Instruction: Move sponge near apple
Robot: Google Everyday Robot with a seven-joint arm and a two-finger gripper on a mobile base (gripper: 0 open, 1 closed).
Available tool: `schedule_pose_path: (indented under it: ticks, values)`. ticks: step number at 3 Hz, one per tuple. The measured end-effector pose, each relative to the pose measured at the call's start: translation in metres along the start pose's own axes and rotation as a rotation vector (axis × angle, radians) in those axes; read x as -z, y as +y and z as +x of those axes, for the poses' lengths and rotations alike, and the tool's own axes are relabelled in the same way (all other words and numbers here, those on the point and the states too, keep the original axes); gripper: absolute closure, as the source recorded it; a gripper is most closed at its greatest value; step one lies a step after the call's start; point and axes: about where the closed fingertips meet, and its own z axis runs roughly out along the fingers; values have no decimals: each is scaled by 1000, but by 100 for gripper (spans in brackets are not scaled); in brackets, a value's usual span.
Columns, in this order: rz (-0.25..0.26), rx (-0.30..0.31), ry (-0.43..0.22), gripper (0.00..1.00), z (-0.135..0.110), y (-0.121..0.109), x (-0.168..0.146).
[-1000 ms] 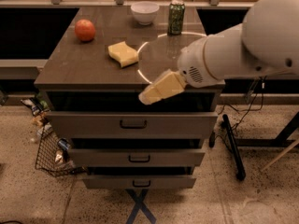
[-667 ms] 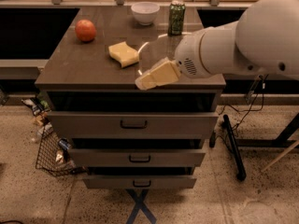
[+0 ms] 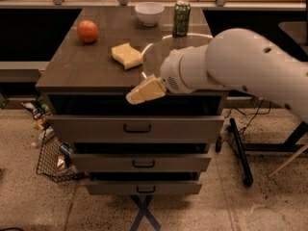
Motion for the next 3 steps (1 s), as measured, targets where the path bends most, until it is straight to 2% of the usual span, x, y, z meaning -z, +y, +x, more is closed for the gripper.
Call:
schedule_pose_path:
  ticks: [1,2,3]
  values:
    - [81,-14,-52,0,-6,-20,-24]
    - [124,-60,-92,0,-25,-38,-38]
    - [104,-146,-98,0,-24,-41,-65]
